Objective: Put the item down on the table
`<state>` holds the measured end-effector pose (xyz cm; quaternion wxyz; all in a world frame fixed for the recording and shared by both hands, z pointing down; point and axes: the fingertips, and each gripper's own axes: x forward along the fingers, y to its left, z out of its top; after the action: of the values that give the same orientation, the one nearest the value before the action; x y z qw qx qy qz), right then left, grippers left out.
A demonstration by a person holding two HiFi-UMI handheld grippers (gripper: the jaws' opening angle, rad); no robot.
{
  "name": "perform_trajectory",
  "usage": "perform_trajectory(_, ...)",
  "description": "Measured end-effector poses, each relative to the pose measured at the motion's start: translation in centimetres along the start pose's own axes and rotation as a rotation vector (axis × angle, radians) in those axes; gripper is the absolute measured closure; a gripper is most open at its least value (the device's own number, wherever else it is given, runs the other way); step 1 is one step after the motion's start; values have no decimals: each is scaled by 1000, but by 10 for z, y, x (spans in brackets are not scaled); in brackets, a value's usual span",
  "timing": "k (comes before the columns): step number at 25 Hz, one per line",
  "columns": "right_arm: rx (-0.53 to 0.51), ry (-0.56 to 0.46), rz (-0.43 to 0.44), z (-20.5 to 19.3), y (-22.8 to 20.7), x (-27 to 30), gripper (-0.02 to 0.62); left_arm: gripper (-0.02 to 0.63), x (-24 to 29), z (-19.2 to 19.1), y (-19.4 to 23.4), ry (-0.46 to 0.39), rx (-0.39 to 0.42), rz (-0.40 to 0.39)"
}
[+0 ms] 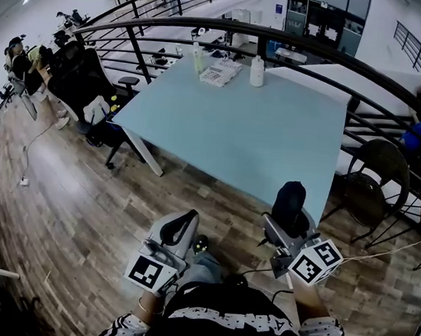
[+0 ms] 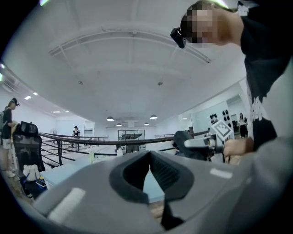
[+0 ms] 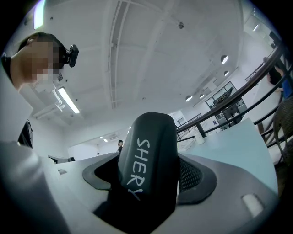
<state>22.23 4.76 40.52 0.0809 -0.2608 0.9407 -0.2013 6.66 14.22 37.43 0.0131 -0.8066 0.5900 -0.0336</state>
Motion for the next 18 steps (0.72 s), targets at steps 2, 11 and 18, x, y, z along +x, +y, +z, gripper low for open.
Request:
perform_trajectory(2, -2, 2, -5, 2, -3, 13, 221, 606, 8, 1, 14, -4, -7, -4)
perform_trajectory(11, 4, 19, -32, 1, -18, 73, 221, 606, 43, -11, 71, 5, -40, -33)
perform_trajectory(18, -3, 30, -58, 4, -35, 121, 221, 606, 75, -14, 119, -10, -53, -48)
